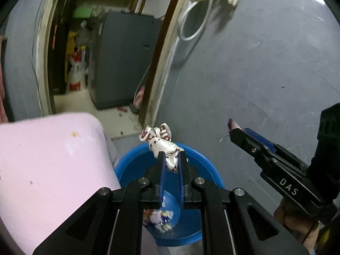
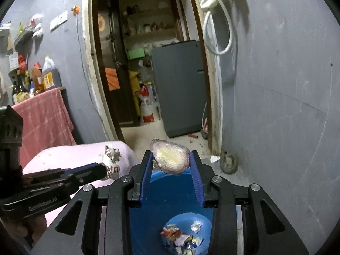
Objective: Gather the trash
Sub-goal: 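Open both tools over the blue bucket to drop the trash, then move both open tools back over the remaining small shells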
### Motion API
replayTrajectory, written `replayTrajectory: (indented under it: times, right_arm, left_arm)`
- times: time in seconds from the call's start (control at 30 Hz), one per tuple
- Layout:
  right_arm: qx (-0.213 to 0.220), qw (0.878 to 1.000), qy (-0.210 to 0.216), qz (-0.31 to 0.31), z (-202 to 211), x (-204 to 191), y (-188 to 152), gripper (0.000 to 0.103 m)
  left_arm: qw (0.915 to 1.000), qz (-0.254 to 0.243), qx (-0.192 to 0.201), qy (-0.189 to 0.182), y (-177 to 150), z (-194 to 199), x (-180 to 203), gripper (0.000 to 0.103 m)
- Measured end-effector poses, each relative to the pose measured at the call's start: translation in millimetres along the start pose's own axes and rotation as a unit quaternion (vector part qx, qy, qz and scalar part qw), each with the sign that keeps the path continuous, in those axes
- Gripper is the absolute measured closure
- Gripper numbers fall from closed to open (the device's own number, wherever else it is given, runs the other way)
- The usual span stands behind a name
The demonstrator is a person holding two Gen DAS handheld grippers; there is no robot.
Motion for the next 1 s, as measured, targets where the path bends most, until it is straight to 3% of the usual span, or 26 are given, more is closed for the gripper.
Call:
replayTrajectory:
  times: [0.2, 0.3, 0.4, 0.57, 0.63, 0.73, 0.87, 1.0]
  right_arm:
    - [-0.016, 1.000, 0.003, -0.009, -7, 7, -6, 0.062]
    - [-0.023, 1.000, 0.006, -0.008, -9, 7, -8, 0.059]
    - [-0.023, 1.000, 0.005, -0.007, -10, 5, -7, 0.058]
    - [-0.006, 1.000, 0.008, -0.009, -6, 4, -3, 0.054]
    - [0.004, 1.000, 0.008, -0.010, -3, 2, -1, 0.050]
    - [0.024, 1.000, 0.012, -0.011, 4, -2, 5, 0.034]
    - [0.052, 0.998, 0.023, -0.009, 13, -11, 15, 0.024]
    - [0.085, 0.996, 0.037, -0.004, 23, -27, 26, 0.014]
  left_arm:
    - [0.9981, 0.036, -0.049, -0.008, -10, -17, -14, 0.088]
    - [0.9977, 0.039, -0.056, -0.004, -11, -16, -18, 0.086]
    - [0.9979, 0.040, -0.051, 0.000, -11, -11, -22, 0.076]
    - [0.9988, 0.038, -0.025, 0.017, -6, 6, -34, 0.070]
    - [0.9989, 0.039, -0.008, 0.025, -2, 17, -39, 0.059]
    - [0.9982, 0.043, 0.024, 0.034, 7, 36, -47, 0.048]
    - [0.9957, 0.050, 0.064, 0.046, 19, 61, -56, 0.038]
    - [0.9898, 0.043, 0.110, 0.079, 29, 90, -63, 0.013]
Point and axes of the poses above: each gripper's, at about its wrist camera, not at the fingertips, and z roughly against the way its jaws point, x to its right, y to its top, the point moved 7 cm from there along -z, roughly the way its jaws point
